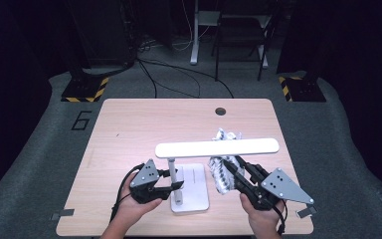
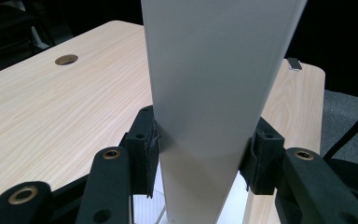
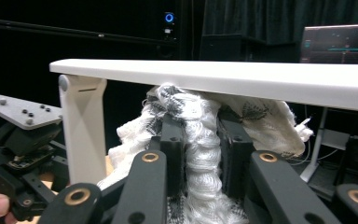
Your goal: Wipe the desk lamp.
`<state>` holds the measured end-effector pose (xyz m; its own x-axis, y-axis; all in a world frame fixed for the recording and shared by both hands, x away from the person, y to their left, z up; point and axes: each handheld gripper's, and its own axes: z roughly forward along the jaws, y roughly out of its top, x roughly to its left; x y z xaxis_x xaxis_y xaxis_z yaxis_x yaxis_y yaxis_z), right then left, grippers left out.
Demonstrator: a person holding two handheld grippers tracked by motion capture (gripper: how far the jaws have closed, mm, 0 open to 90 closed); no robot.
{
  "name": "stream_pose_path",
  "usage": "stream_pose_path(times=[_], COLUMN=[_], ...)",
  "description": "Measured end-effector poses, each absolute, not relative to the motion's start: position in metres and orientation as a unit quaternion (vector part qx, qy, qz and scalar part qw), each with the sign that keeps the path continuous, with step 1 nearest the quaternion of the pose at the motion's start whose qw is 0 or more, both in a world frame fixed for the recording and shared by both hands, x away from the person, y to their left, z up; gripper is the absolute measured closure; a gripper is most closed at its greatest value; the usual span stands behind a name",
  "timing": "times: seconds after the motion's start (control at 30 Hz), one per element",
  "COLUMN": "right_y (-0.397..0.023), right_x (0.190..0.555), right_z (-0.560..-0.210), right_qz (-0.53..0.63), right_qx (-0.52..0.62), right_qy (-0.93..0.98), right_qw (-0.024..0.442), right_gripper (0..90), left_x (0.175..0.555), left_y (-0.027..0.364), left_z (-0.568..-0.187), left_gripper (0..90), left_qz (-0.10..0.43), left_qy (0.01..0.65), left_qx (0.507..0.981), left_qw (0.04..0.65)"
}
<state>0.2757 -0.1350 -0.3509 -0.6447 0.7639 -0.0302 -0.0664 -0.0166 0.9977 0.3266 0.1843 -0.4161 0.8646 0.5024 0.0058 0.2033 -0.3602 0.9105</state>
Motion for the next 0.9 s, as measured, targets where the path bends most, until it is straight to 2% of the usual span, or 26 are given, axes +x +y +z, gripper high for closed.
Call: stream_pose_path(times=[0.9], right_y=[-0.206], right_x=[0.275], right_z=[-0.347], right_qz=[0.646], right_qx=[0.344], right_qy=[0.584], right_qw=[0.351], right_gripper=[74.8], left_x=[0.326], left_y=[0.184], left_z=[-0.416], left_gripper=[54.1], left_qz=[0.146], left_qy=[0.217], left_qx=[0.812], left_qw=[0.521])
